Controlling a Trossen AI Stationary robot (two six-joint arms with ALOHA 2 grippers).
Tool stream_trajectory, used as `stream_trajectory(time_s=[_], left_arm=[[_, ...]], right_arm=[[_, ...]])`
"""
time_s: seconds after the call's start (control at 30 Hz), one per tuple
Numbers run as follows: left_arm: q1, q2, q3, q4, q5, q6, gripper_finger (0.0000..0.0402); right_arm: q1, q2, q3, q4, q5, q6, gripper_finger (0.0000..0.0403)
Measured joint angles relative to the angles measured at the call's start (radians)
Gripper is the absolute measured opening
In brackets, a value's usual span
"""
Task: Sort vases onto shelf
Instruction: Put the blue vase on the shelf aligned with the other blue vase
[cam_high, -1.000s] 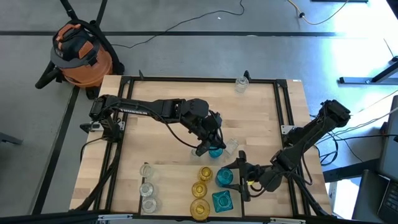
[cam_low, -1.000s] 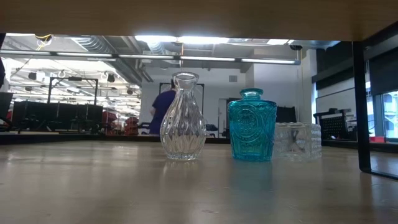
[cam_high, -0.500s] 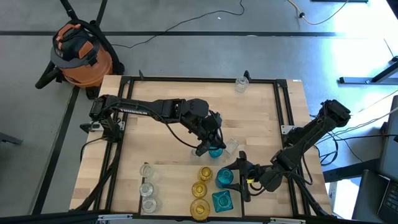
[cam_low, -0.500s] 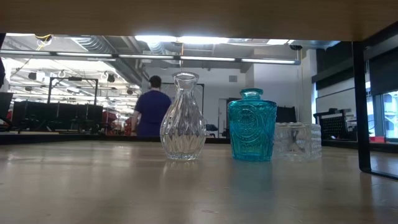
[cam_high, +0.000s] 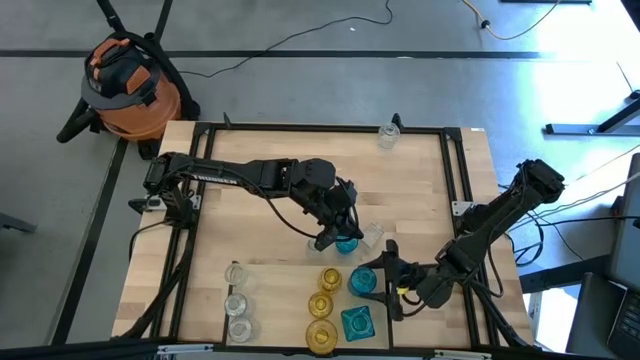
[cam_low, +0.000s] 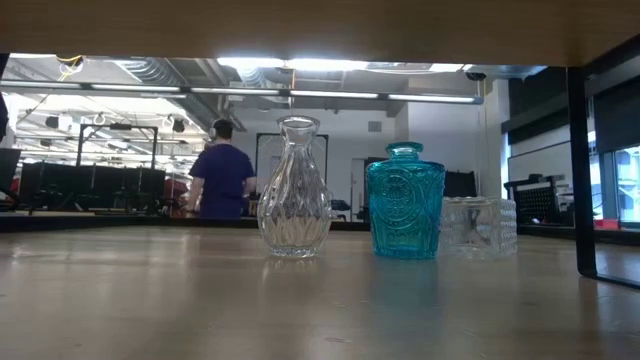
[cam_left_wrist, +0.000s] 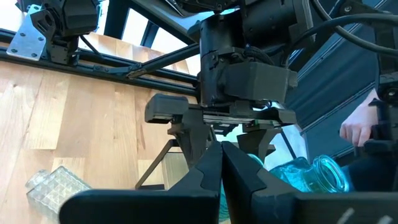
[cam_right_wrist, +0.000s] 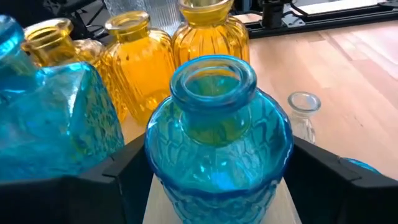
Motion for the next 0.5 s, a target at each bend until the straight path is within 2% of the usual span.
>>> stream_trajectory(time_s=[0.37,0.5], left_arm=[[0.000,0.000,0.000,0.000,-0.003,-0.002,0.0001],[0.000,0.000,0.000,0.000,-0.010,-0.002,0.0001]], right_arm=[[0.000,-0.010,-0.003,0.033,-0.037,0.004,0.0285],[0.000,-0.008,-0.003,0.040,-0.019,0.002,0.0285]])
